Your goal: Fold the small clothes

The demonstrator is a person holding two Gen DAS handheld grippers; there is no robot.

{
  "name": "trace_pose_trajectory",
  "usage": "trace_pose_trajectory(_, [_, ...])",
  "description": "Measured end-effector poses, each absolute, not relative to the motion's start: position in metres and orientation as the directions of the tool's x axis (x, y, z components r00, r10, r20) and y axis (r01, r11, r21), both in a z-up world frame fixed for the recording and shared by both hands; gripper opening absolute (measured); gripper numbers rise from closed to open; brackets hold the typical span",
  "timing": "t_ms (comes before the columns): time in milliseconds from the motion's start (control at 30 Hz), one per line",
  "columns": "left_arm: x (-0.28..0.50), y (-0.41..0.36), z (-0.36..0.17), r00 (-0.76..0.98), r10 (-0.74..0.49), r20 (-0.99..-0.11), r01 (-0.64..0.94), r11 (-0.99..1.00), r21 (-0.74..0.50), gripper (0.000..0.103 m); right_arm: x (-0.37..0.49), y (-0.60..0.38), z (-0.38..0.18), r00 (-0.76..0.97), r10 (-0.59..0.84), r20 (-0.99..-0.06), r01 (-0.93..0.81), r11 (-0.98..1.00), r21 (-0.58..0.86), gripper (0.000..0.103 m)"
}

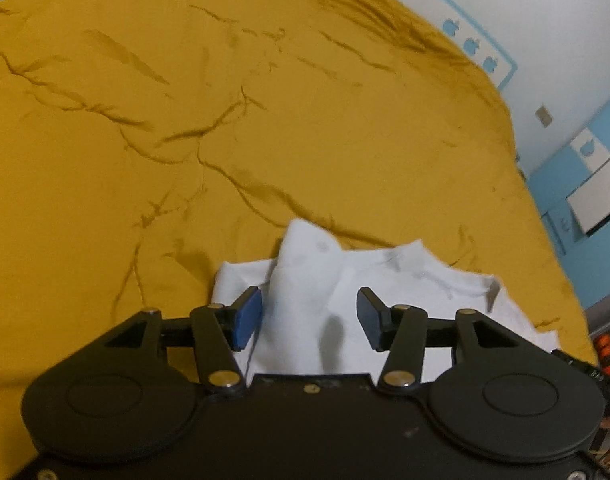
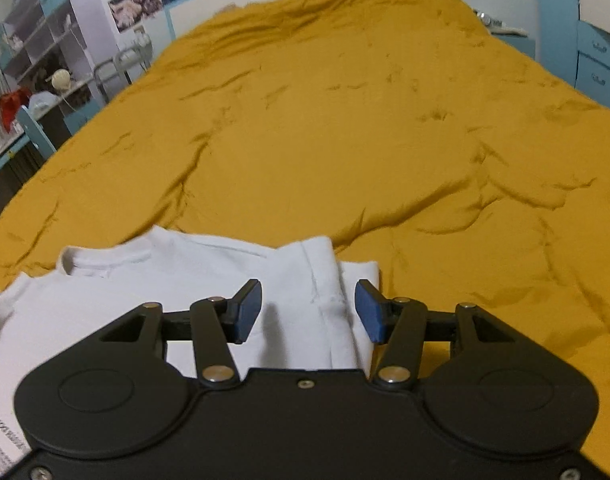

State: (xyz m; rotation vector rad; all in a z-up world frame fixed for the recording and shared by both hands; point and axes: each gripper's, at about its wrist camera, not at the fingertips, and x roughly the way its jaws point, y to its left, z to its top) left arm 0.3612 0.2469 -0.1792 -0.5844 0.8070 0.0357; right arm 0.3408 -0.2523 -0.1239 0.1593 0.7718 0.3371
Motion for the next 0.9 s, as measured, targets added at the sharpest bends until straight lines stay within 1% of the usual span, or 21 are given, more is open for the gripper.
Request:
trace_pose_trajectory(33, [0.369, 0.243, -0.181, 0.698, -0.19, -0.691, -0.241, 0.845, -0.476, 0.045, 0.342, -0.251, -0.126, 0.663, 0.358, -0.657, -0.243, 0.934, 0.263, 0.04])
trace_pose_trajectory(67, [0.372, 0.242, -0.183, 0.7, -0.189, -0.689, -0.233, 0.852, -0.47, 0.029, 0.34, -0.25, -0.126, 0.67, 0.346, -0.657, -0.241, 0.938, 0.248, 0.026])
trace_pose_trajectory(100, [0.373, 0.241, -0.183, 0.702, -0.184, -0.688, -0.23, 0.856, -0.463, 0.003, 0.338, -0.251, -0.125, 0.676, 0.348, -0.649, -0.245, 0.937, 0.247, 0.023])
trace_pose_trajectory(167, [0.368, 0.244, -0.179, 0.739, -0.181, -0.649, -0.229, 0.839, -0.494, 0.003, 0.332, -0.255, -0.117, 0.713, 0.346, -0.61, -0.233, 0.937, 0.259, 0.018])
trace_pose_trajectory(233, [0.356, 0.24, -0.172, 0.767, -0.169, -0.619, -0.221, 0.836, -0.503, 0.003, 0.327, -0.257, -0.111, 0.746, 0.333, -0.578, -0.217, 0.94, 0.262, 0.017])
trace_pose_trajectory(300, [0.362, 0.236, -0.18, 0.738, -0.16, -0.655, -0.233, 0.852, -0.47, 0.005, 0.33, -0.26, -0.116, 0.742, 0.303, -0.597, -0.183, 0.95, 0.255, 0.016])
trace_pose_trajectory(333, [0.368, 0.235, -0.187, 0.703, -0.146, -0.696, -0.258, 0.859, -0.442, 0.014, 0.334, -0.261, -0.122, 0.727, 0.296, -0.62, -0.168, 0.951, 0.258, 0.016])
trace_pose_trajectory(367, [0.373, 0.235, -0.194, 0.667, -0.127, -0.734, -0.29, 0.863, -0.413, 0.017, 0.338, -0.262, -0.129, 0.71, 0.281, -0.645, -0.14, 0.955, 0.261, 0.017])
trace_pose_trajectory(400, [0.375, 0.238, -0.197, 0.662, -0.146, -0.735, -0.29, 0.854, -0.431, 0.017, 0.341, -0.264, -0.137, 0.689, 0.28, -0.668, -0.121, 0.954, 0.275, 0.017])
trace_pose_trajectory(433, [0.372, 0.241, -0.196, 0.67, -0.158, -0.726, -0.294, 0.841, -0.454, 0.018, 0.342, -0.267, -0.14, 0.675, 0.292, -0.677, -0.113, 0.948, 0.297, 0.017])
trace_pose_trajectory(467, [0.367, 0.245, -0.189, 0.677, -0.167, -0.717, -0.299, 0.828, -0.475, 0.024, 0.339, -0.271, -0.138, 0.682, 0.301, -0.667, -0.107, 0.943, 0.316, 0.018])
trace_pose_trajectory(500, [0.36, 0.247, -0.182, 0.684, -0.173, -0.708, -0.294, 0.823, -0.485, 0.041, 0.333, -0.276, -0.132, 0.692, 0.316, -0.649, -0.102, 0.933, 0.345, 0.03])
trace_pose_trajectory(533, [0.349, 0.248, -0.172, 0.697, -0.18, -0.694, -0.273, 0.828, -0.49, 0.046, 0.325, -0.281, -0.123, 0.695, 0.319, -0.644, -0.089, 0.927, 0.364, 0.048])
trace_pose_trajectory(567, [0.338, 0.247, -0.162, 0.708, -0.181, -0.683, -0.25, 0.84, -0.482, 0.048, 0.318, -0.286, -0.117, 0.695, 0.333, -0.637, -0.092, 0.92, 0.381, 0.058])
trace_pose_trajectory(600, [0.325, 0.247, -0.152, 0.714, -0.185, -0.675, -0.227, 0.851, -0.473, 0.052, 0.307, -0.294, -0.109, 0.692, 0.37, -0.62, -0.115, 0.904, 0.411, 0.058])
trace_pose_trajectory(667, [0.294, 0.248, -0.138, 0.72, -0.214, -0.661, -0.183, 0.86, -0.477, 0.054, 0.283, -0.307, -0.096, 0.665, 0.451, -0.595, -0.171, 0.868, 0.466, 0.058])
trace_pose_trajectory(733, [0.261, 0.246, -0.131, 0.711, -0.258, -0.654, -0.143, 0.858, -0.494, 0.054, 0.253, -0.319, -0.087, 0.645, 0.494, -0.584, -0.211, 0.849, 0.485, 0.058])
trace_pose_trajectory(900, [0.202, 0.241, -0.139, 0.673, -0.252, -0.696, -0.145, 0.877, -0.459, 0.054, 0.195, -0.335, -0.087, 0.625, 0.479, -0.616, -0.217, 0.865, 0.453, 0.06])
